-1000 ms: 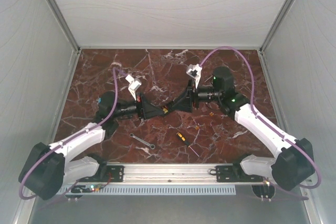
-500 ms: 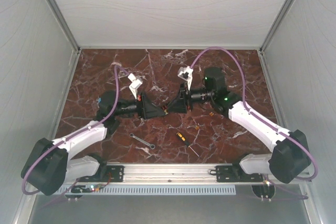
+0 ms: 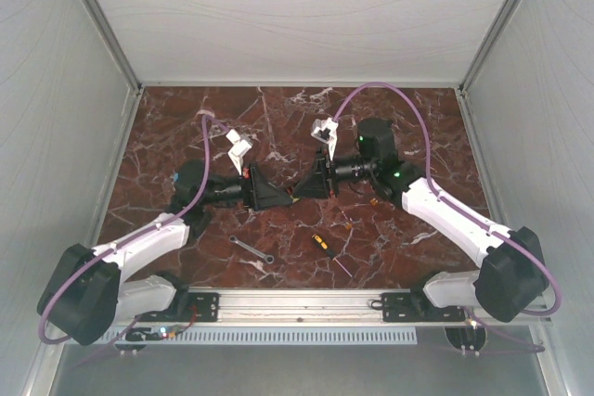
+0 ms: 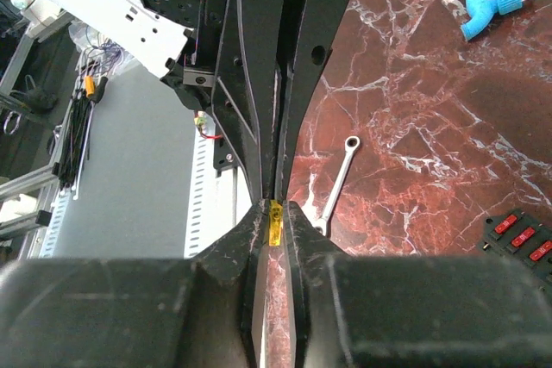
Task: Snap on the fuse box
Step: Install the fuse at the fuse box base.
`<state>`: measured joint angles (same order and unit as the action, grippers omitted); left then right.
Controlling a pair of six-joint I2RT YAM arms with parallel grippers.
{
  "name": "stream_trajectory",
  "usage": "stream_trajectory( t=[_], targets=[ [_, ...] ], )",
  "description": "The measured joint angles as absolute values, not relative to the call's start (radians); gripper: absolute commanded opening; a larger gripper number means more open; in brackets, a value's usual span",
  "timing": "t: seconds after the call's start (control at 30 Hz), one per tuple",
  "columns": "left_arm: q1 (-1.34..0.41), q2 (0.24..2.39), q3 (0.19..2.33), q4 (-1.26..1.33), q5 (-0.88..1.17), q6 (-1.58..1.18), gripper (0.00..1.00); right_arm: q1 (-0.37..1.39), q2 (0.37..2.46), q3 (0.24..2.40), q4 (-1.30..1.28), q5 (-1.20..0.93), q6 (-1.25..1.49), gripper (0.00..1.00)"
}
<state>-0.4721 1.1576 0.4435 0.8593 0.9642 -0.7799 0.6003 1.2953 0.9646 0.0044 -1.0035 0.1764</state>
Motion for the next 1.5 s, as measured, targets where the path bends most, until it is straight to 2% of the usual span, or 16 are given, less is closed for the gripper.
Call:
stream_trajectory(
  t=[0.53, 0.67, 0.83, 1.03, 1.23, 1.33, 1.5],
  targets=[
    [-0.472, 1.158, 0.443, 0.859, 0.962, -0.780, 0.00, 0.600, 1.295, 0.965, -0.013, -1.007, 0.153, 0.09],
    [-0.472, 1.158, 0.443, 0.859, 0.962, -0.781, 0.00, 0.600, 1.295, 0.965, -0.014, -1.010, 0.151, 0.00],
    [-0.472, 1.158, 0.443, 0.859, 0.962, -0.781, 0.00, 0.600, 1.295, 0.965, -0.019, -1.010, 0.144, 0.00],
    [-0.472, 1.158, 0.444, 0.834, 0.936, -0.771, 0.26, 0.600, 1.295, 0.966, -0.048, -0.974, 0.119, 0.00],
    [-0.472, 1.180, 0.487, 0.671, 0.862, -0.694, 0.49, 0.567, 1.295, 0.966, -0.108, -0.865, 0.096, 0.00],
    [-0.471, 1.224, 0.544, 0.570, 0.803, -0.645, 0.55, 0.532, 1.286, 0.955, -0.118, -0.782, 0.096, 0.00],
    [-0.460, 1.370, 0.670, 0.421, 0.709, -0.576, 0.59, 0.482, 1.264, 0.904, -0.118, -0.658, 0.123, 0.00]
  ],
)
